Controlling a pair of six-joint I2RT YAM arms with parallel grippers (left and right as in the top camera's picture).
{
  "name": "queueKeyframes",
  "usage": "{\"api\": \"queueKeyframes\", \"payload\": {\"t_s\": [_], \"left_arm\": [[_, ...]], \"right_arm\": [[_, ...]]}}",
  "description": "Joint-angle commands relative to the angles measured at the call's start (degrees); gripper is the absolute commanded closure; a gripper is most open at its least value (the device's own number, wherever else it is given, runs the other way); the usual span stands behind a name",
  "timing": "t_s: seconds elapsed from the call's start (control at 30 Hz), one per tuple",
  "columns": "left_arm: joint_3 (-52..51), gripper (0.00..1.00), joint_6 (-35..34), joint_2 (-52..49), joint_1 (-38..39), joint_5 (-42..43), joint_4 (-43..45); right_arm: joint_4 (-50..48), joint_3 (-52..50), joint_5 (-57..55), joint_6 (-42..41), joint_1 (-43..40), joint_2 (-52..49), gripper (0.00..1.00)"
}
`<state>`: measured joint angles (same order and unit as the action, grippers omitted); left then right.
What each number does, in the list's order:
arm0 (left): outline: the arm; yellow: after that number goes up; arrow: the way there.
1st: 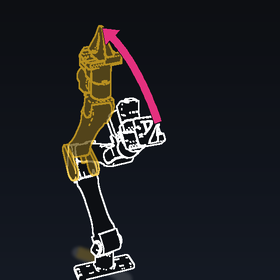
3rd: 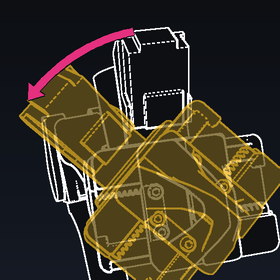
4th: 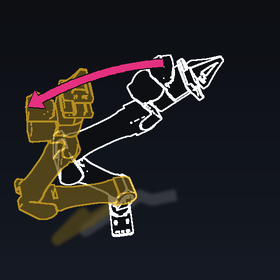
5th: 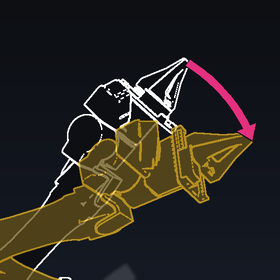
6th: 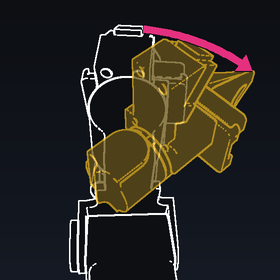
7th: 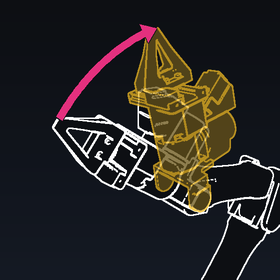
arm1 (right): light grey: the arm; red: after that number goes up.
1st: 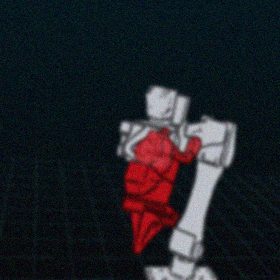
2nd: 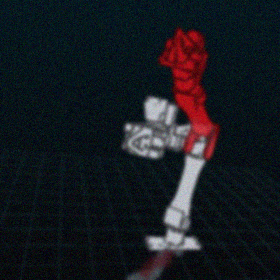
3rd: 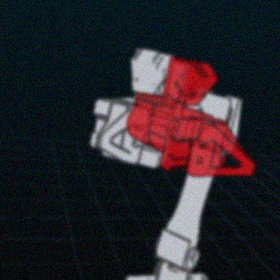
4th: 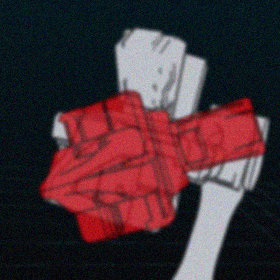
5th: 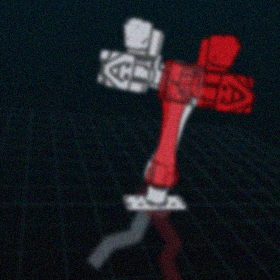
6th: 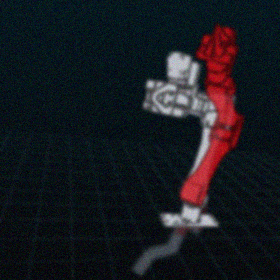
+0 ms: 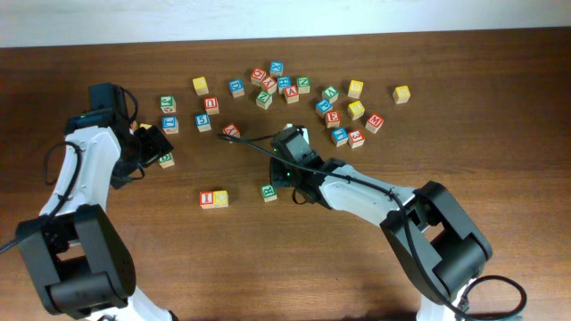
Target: Spell out ICRA
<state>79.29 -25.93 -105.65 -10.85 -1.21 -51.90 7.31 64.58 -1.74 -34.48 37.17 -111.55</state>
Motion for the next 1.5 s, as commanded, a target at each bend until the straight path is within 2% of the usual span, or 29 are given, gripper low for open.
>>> {"api": "queueKeyframes", "payload": {"t_s": [0.0, 0.27, 0.4, 0.6, 0.9, 1.27, 1.47], "left_arm": [[0.52, 0.01, 0.31, -0.2, -0.17, 0.42, -0.04], [0.52, 0.01, 0.31, -0.2, -0.17, 0.42, -0.04], [0.52, 0.01, 0.31, -0.2, -0.17, 0.42, -0.04], [0.52, 0.01, 0.31, -0.2, -0.17, 0.42, -0.04], [0.52, 0.01, 0.31, -0.2, -0.17, 0.42, -0.04], [0.52, 0.01, 0.31, -0.2, -0.07, 0.42, -0.04], [0.52, 0.01, 0.31, -0.2, -0.09, 0.42, -0.04]], "right_arm": [[-1.14, -0.31, -0.68, 0.13, 0.33, -0.48, 0.9], [7.78, -0.31, 0.44, 0.07, 0.33, -0.48, 0.94], [8.92, -0.31, 10.27, -0.13, 0.33, -0.48, 0.94], [9.92, -0.31, 15.15, -0.55, 0.33, -0.48, 0.94], [13.29, -0.31, 9.88, -0.52, 0.33, -0.48, 0.95], [15.89, -0.31, 20.74, -0.59, 0.44, -0.48, 0.95], [17.35, -0.31, 20.83, -2.8, 0.85, -0.48, 0.95]]}}
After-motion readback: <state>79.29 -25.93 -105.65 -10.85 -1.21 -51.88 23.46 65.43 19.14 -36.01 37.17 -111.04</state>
